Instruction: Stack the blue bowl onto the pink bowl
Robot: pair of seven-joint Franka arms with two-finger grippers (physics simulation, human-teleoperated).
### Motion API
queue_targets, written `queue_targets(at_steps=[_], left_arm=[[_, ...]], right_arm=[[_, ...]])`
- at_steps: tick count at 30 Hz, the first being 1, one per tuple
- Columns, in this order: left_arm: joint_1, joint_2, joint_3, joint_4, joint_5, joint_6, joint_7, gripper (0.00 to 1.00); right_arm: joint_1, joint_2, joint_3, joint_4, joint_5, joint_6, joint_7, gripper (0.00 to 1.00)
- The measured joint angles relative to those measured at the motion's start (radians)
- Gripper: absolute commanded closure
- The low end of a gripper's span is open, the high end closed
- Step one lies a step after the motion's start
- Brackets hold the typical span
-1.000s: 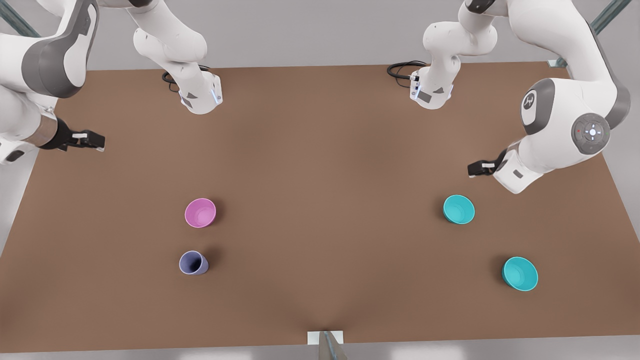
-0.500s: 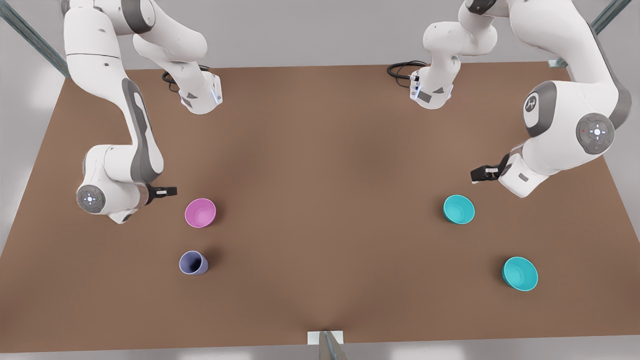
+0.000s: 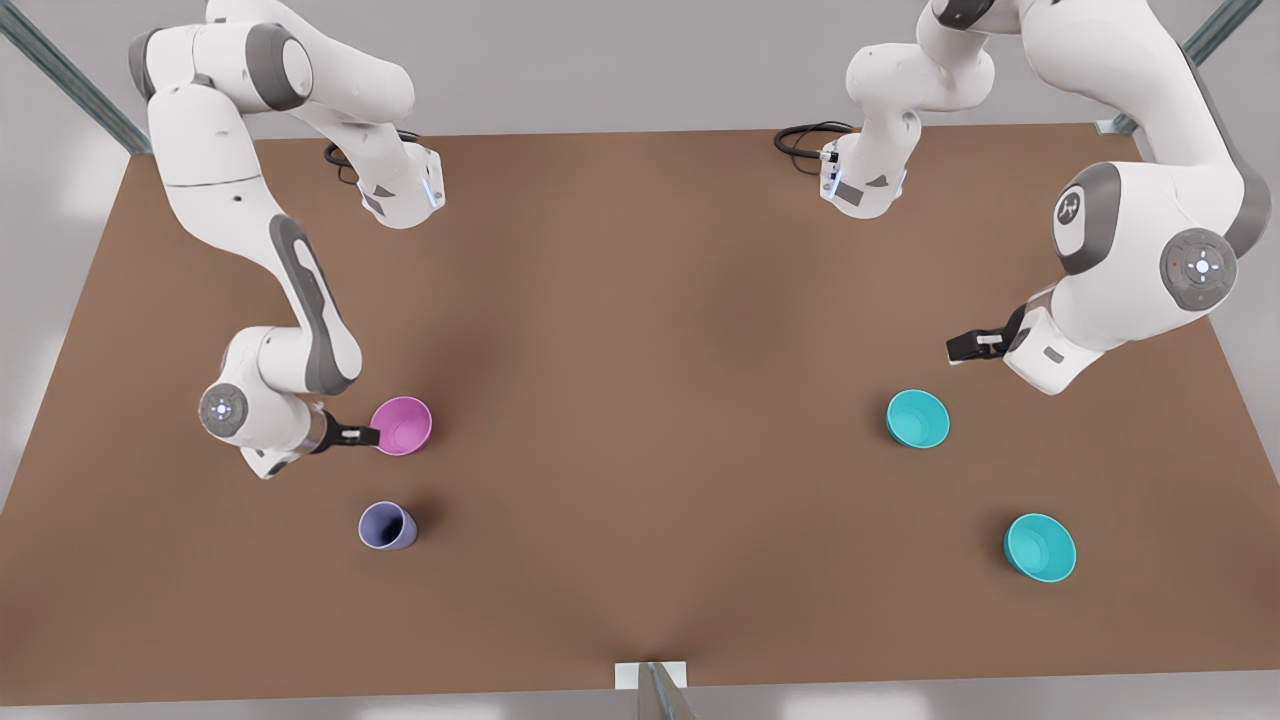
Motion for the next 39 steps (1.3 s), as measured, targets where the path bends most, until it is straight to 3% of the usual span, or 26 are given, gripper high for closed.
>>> queue_targets(at_steps=[13,14,15,17,18,27,33,39], left_arm=[[0.001,0.009,0.000,0.000,0.000,-0.008,-0.001,0.00],[0.001,0.009,0.000,0.000,0.000,-0.009,-0.001,0.00],[0.001,0.009,0.000,0.000,0.000,-0.009,-0.001,0.00],[0.000,0.009,0.000,-0.001,0.000,-0.009,-0.002,0.00],[0.000,0.008,0.000,-0.001,0.000,-0.010,-0.002,0.00],[0.000,0.007,0.000,-0.001,0.000,-0.015,-0.002,0.00],[0.000,0.009,0.000,-0.002,0.000,-0.015,-0.002,0.00],[-0.009,-0.012,-0.010,0.006,-0.001,-0.026,-0.004,0.00]], right_arm=[[0.009,0.045,0.004,-0.022,0.006,0.024,0.022,0.00],[0.010,0.046,0.007,-0.020,0.006,0.022,0.023,0.08],[0.010,0.046,0.009,-0.018,0.008,0.020,0.023,0.34],[0.011,0.046,0.011,-0.014,0.012,0.015,0.021,0.73],[0.012,0.046,0.013,-0.013,0.017,0.012,0.018,0.79],[0.011,0.022,0.043,0.043,0.025,-0.051,0.004,0.79],[0.023,-0.055,0.139,0.085,0.091,-0.145,0.016,0.79],[0.292,0.040,0.149,0.239,0.113,-0.096,0.071,0.79]])
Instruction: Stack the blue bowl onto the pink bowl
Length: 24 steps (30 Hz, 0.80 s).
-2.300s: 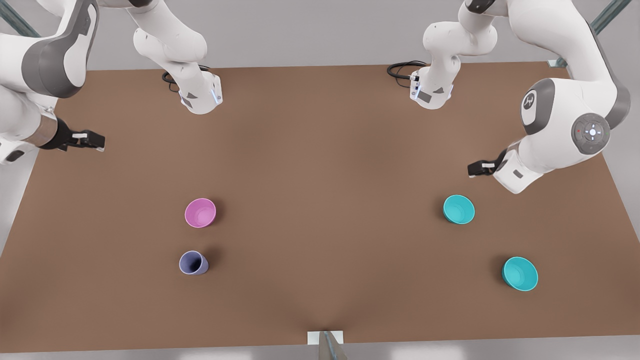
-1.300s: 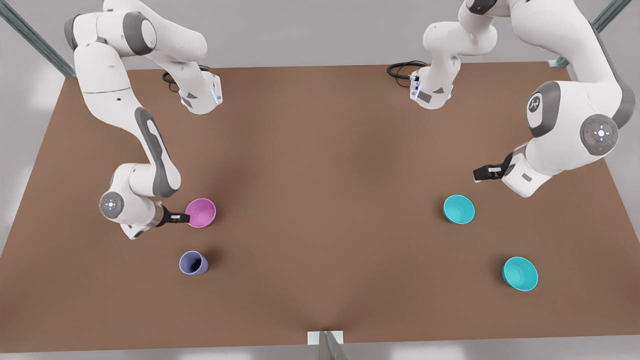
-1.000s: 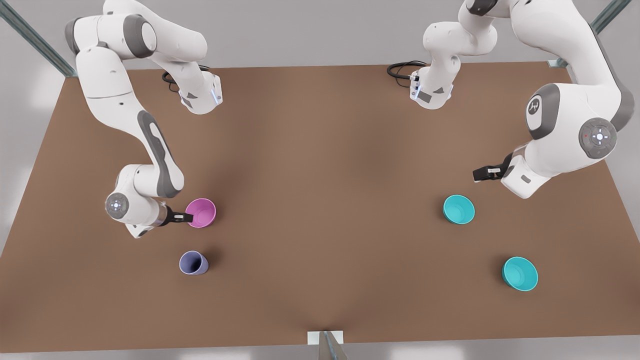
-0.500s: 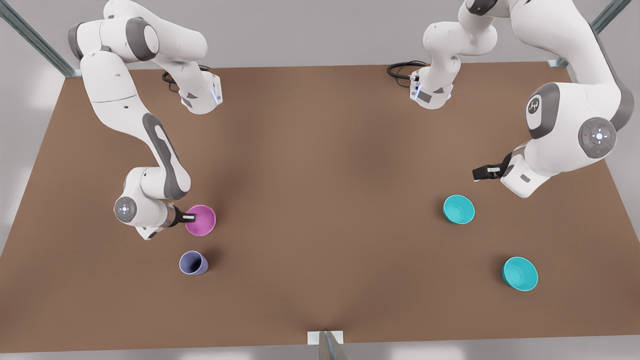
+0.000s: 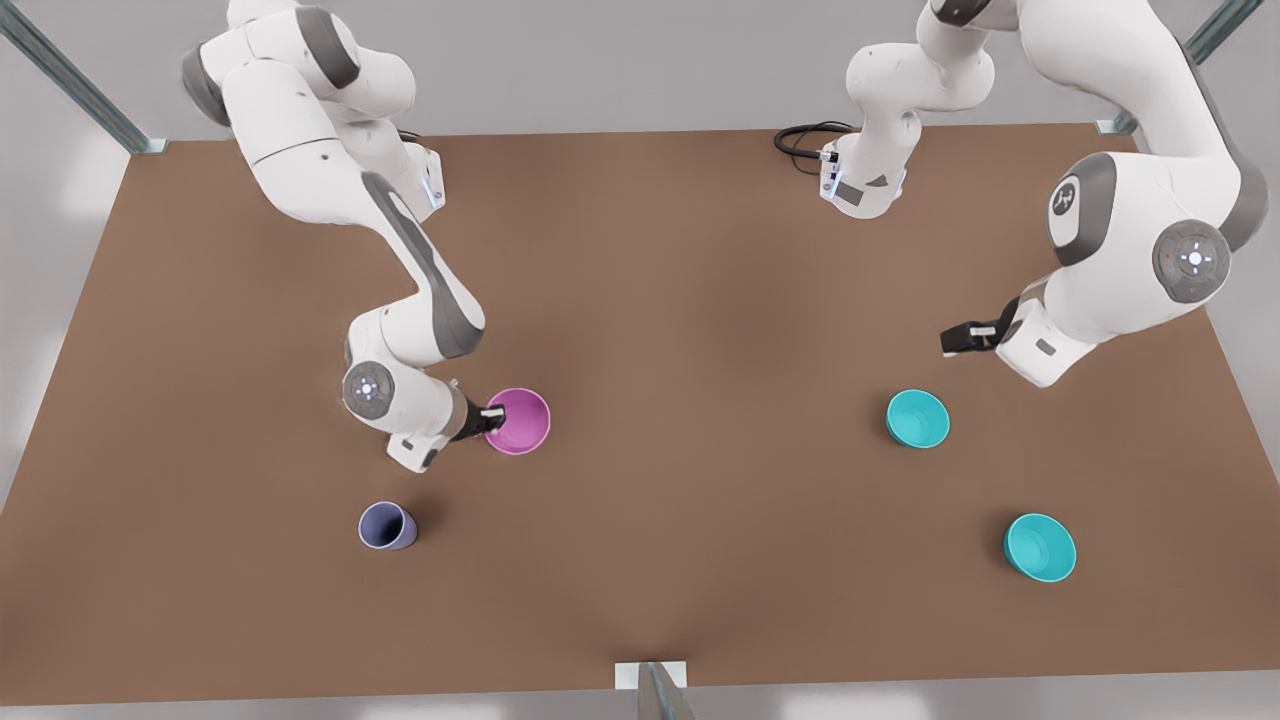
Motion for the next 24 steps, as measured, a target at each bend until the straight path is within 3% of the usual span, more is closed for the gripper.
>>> queue_targets(at_steps=[5,8,22,23,24], left_arm=[[0.004,0.004,0.004,0.003,0.000,-0.002,0.000,0.00],[0.004,0.008,0.008,0.002,0.000,0.001,0.000,0.00],[0.004,0.002,0.013,-0.005,0.001,-0.006,0.000,0.00],[0.004,0.001,0.013,-0.005,0.001,-0.008,0.000,0.00],[0.004,0.002,0.013,-0.005,0.001,-0.008,0.000,0.00]], right_arm=[[0.164,0.269,-0.010,0.311,-0.158,0.100,0.092,0.79],[0.200,0.371,-0.011,0.406,-0.231,0.157,0.146,0.79],[0.275,0.474,-0.008,0.504,-0.280,0.256,0.316,0.79],[0.278,0.477,-0.008,0.504,-0.280,0.260,0.325,0.66],[0.279,0.480,-0.008,0.503,-0.281,0.263,0.334,0.07]])
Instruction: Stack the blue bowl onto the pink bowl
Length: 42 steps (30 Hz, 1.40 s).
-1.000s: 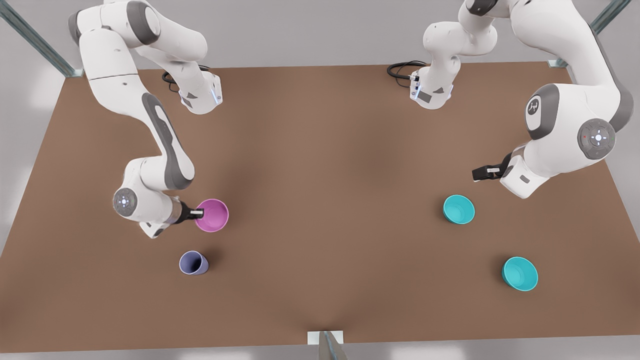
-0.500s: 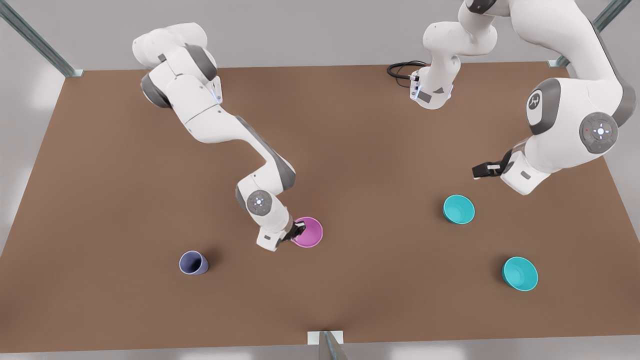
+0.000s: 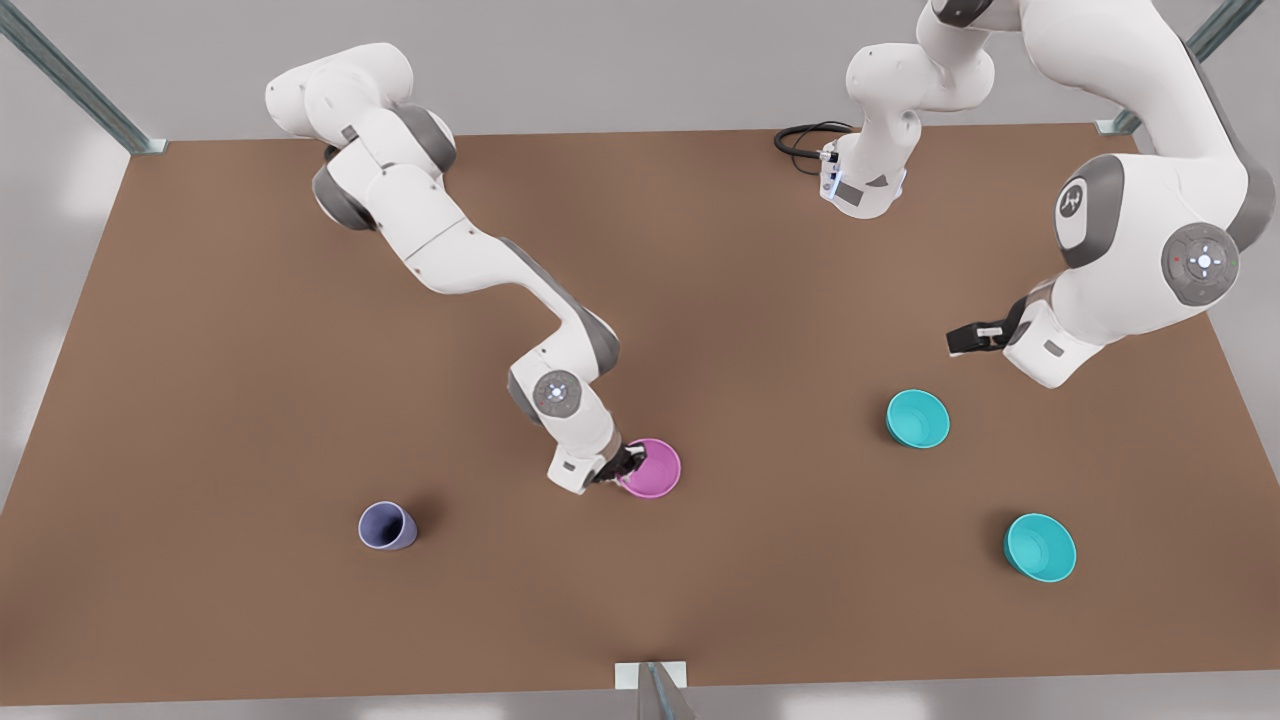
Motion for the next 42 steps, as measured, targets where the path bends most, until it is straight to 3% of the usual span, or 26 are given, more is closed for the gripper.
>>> queue_targets(at_steps=[1,6,9,12,16,19,21,24,26,36,37,38,42], left_arm=[[0.000,0.003,0.001,0.000,0.000,0.000,0.000,0.00],[0.004,0.009,0.000,0.001,0.020,0.001,0.000,0.00],[0.008,0.042,0.039,0.000,0.009,-0.001,0.001,0.00],[0.067,0.108,0.116,-0.004,-0.046,0.008,0.015,0.00],[0.116,0.133,0.136,-0.250,-0.106,0.192,0.049,0.00],[0.116,0.164,0.136,-0.386,-0.154,0.364,0.100,0.00],[0.118,0.203,0.136,-0.409,-0.186,0.464,0.135,0.00],[0.115,0.246,0.136,-0.419,-0.232,0.580,0.185,0.00],[0.114,0.275,0.135,-0.428,-0.262,0.631,0.214,0.00],[0.102,0.337,0.128,-0.474,-0.307,0.739,0.324,0.00],[0.101,0.339,0.126,-0.474,-0.308,0.744,0.332,0.05],[0.100,0.340,0.125,-0.474,-0.309,0.748,0.340,0.18],[0.100,0.347,0.124,-0.474,-0.323,0.761,0.366,0.31]], right_arm=[[0.001,0.002,-0.001,-0.002,-0.002,0.005,0.008,0.00],[-0.010,-0.016,-0.001,-0.004,-0.005,0.023,0.042,0.00],[-0.099,-0.098,0.010,-0.031,0.007,0.004,0.065,0.00],[-0.342,-0.259,0.026,-0.045,0.059,-0.207,0.051,0.00],[-0.729,-0.456,0.021,0.005,0.045,-0.591,-0.041,0.00],[-0.852,-0.578,0.019,0.008,0.002,-0.799,-0.130,0.00],[-0.865,-0.648,0.021,-0.023,-0.009,-0.894,-0.181,0.00],[-0.904,-0.907,0.020,-0.300,0.013,-0.940,-0.245,0.00],[-0.912,-0.993,0.020,-0.361,0.025,-0.954,-0.282,0.00],[-0.858,-0.997,0.009,-0.346,0.034,-1.044,-0.416,0.00],[-0.854,-0.987,0.011,-0.330,0.032,-1.052,-0.426,0.00],[-0.850,-0.978,0.013,-0.318,0.031,-1.059,-0.435,0.00],[-0.749,-0.943,-0.082,-0.275,0.024,-1.081,-0.470,0.00]])
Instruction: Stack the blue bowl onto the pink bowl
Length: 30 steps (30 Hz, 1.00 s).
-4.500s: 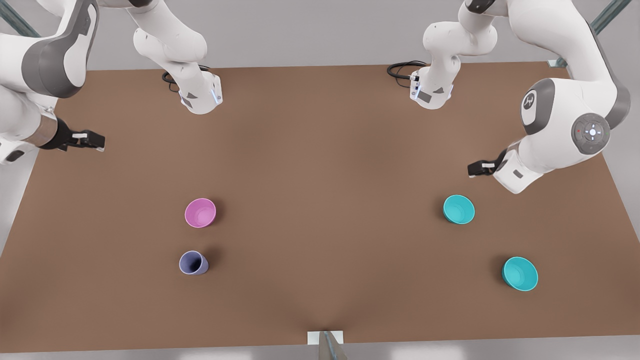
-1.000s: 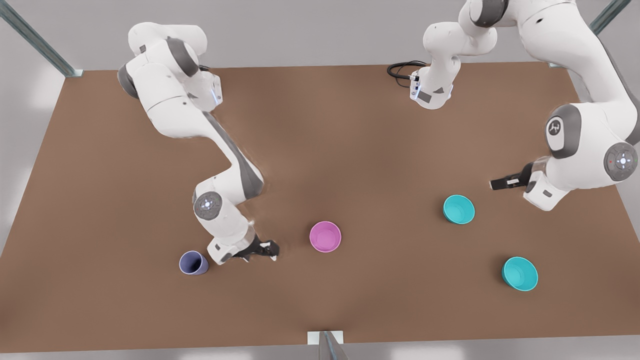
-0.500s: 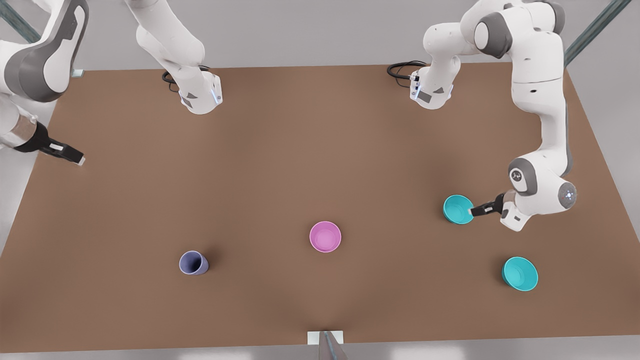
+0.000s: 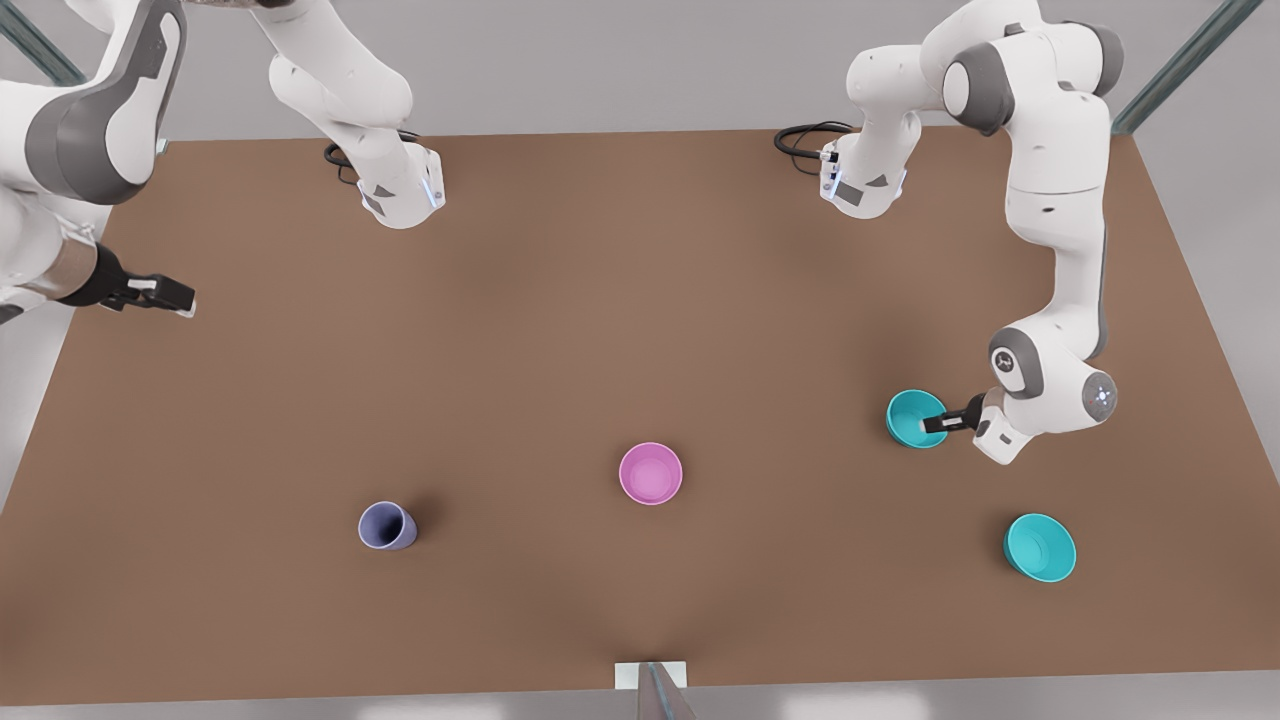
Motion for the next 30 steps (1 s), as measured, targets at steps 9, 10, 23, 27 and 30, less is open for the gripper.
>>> queue_targets(at_steps=[9,10,23,27,30], left_arm=[[0.000,0.009,-0.001,0.002,-0.008,0.015,0.041,0.66],[0.000,0.009,-0.001,0.002,-0.009,0.015,0.045,0.67],[-0.054,-0.021,-0.037,0.064,-0.004,0.001,0.032,0.79],[-0.269,-0.003,-0.049,0.243,0.004,-0.061,-0.048,0.79],[-0.447,0.083,-0.051,0.418,0.008,-0.095,-0.159,0.79]], right_arm=[[-0.045,0.025,-0.005,0.005,-0.003,-0.011,-0.054,0.00],[-0.043,0.026,-0.005,0.004,-0.004,-0.012,-0.058,0.00],[-0.047,0.039,-0.005,0.000,-0.002,-0.017,-0.100,0.00],[-0.048,0.040,-0.006,0.000,-0.001,-0.019,-0.108,0.00],[-0.049,0.040,-0.006,-0.002,-0.001,-0.019,-0.112,0.00]])
